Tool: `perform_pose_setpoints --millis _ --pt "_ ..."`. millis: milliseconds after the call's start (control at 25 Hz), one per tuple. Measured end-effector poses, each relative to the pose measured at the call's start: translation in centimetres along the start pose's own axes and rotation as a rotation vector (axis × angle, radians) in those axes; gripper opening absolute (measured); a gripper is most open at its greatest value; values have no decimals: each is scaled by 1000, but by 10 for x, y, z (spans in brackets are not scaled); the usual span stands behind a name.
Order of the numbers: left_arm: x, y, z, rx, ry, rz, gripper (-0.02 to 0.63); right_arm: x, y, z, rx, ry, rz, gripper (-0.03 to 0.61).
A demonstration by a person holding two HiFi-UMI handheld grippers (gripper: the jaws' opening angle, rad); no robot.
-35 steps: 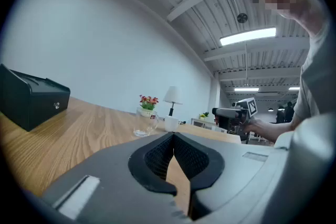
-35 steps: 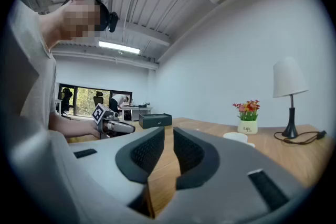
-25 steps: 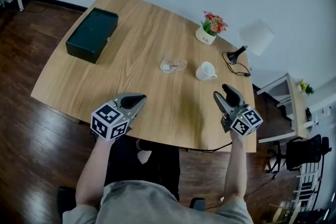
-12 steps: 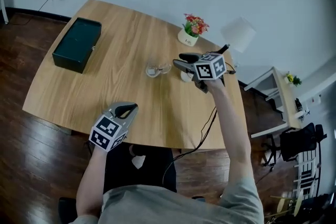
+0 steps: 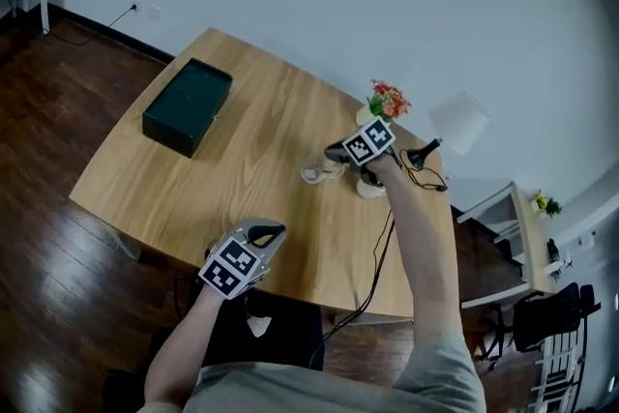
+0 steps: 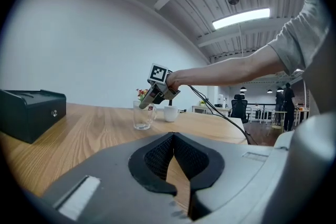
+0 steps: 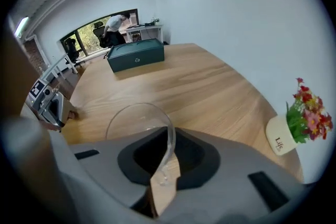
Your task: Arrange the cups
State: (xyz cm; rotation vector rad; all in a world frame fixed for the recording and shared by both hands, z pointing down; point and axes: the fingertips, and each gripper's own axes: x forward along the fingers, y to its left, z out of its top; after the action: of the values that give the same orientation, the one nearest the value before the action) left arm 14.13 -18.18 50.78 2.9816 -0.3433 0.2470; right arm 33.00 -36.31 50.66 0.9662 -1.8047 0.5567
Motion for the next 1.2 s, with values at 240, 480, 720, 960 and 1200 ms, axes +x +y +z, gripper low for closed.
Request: perform_pose_setpoints --millis 240,480,720,960,1200 --pt "-32 31 5 -45 -34 86 9 10 27 43 -23 24 93 32" --pt "-76 88 4 -155 -87 178 9 33 68 146 -69 -102 231 32" --pt "-81 100 4 -243 -100 174 9 33 81 278 -88 -235 239 31" --pt "-80 95 3 -198 -87 195 9 66 107 370 -108 -245 209 31" --pt "-76 89 1 -148 -49 195 9 96 106 400 -97 -188 152 31"
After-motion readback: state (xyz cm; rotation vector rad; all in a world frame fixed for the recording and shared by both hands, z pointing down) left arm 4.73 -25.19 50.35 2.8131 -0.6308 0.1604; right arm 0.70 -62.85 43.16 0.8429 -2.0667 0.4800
